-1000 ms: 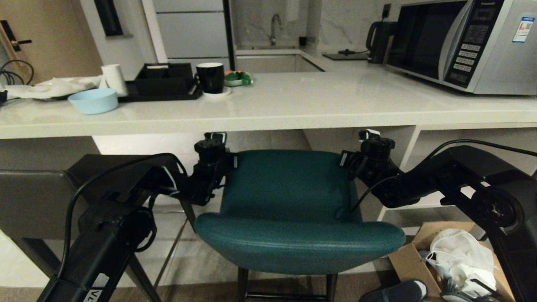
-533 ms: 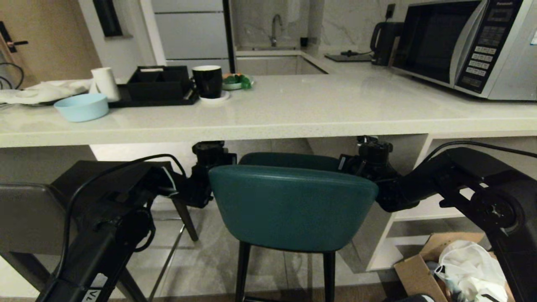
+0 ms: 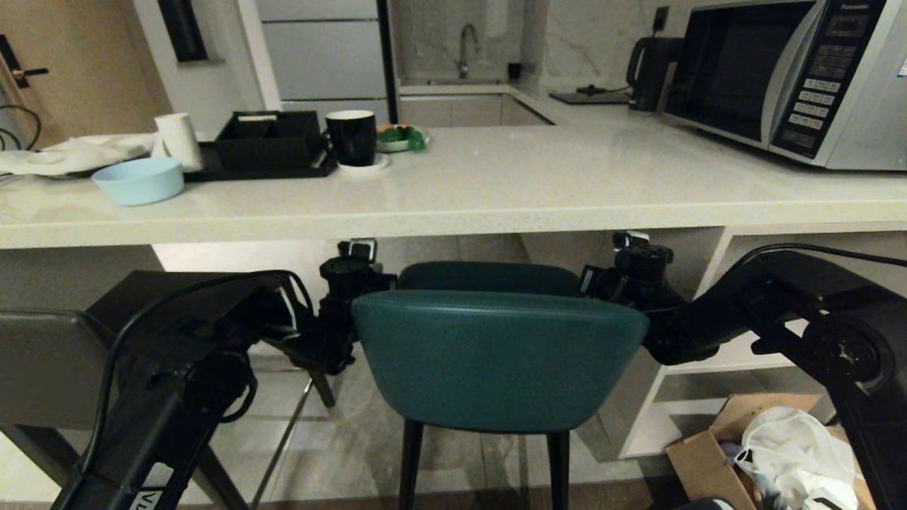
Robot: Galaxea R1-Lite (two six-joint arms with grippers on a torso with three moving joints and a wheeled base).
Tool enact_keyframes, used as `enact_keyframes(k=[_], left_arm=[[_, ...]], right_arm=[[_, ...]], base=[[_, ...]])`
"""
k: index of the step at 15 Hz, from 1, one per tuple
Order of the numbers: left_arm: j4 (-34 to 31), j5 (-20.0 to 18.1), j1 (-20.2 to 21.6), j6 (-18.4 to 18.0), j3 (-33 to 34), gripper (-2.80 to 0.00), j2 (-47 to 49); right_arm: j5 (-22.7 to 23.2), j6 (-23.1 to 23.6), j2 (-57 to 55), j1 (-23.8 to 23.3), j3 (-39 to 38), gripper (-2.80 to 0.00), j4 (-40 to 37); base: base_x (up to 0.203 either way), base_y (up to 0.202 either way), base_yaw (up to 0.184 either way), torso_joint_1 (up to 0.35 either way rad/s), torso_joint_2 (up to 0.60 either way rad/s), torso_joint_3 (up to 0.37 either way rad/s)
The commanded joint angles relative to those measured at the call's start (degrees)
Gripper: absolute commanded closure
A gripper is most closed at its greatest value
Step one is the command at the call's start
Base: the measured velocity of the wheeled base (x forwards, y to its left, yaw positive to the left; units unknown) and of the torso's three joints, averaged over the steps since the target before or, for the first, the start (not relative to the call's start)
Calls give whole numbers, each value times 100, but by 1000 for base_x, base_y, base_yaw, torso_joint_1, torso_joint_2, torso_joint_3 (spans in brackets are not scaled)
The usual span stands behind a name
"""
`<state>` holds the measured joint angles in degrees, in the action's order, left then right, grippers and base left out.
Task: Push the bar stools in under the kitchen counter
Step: Pull the blue chair out from under the dining table
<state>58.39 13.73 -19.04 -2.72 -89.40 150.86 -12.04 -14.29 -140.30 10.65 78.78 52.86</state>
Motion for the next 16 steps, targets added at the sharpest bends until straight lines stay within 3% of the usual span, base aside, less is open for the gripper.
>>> enact_keyframes(k=[1,5,7,9,16], left_arm=[[452,-21,105,-1,532,0,-47],[807,32,59,-1,1178,0,-116],[1342,63,-103,-1,1670,0,-164],[1470,314,-257,23,1786,0,-183],[2177,341,-522,24,2611,0,-520]], right_arm=[[-40,-12,28,-289,-146,0,105],[-53,4,55,-263,-819,0,673],[-69,-2,17,-46,-1138,0,1019],[-153,-4,-16,276,-1437,0,1263],[-285,20,26,776,-2483,0,2038]], base=[[0,0,0,0,0,0],[0,0,0,0,0,0],[0,0,0,0,0,0],[0,0,0,0,0,0],[0,0,0,0,0,0]])
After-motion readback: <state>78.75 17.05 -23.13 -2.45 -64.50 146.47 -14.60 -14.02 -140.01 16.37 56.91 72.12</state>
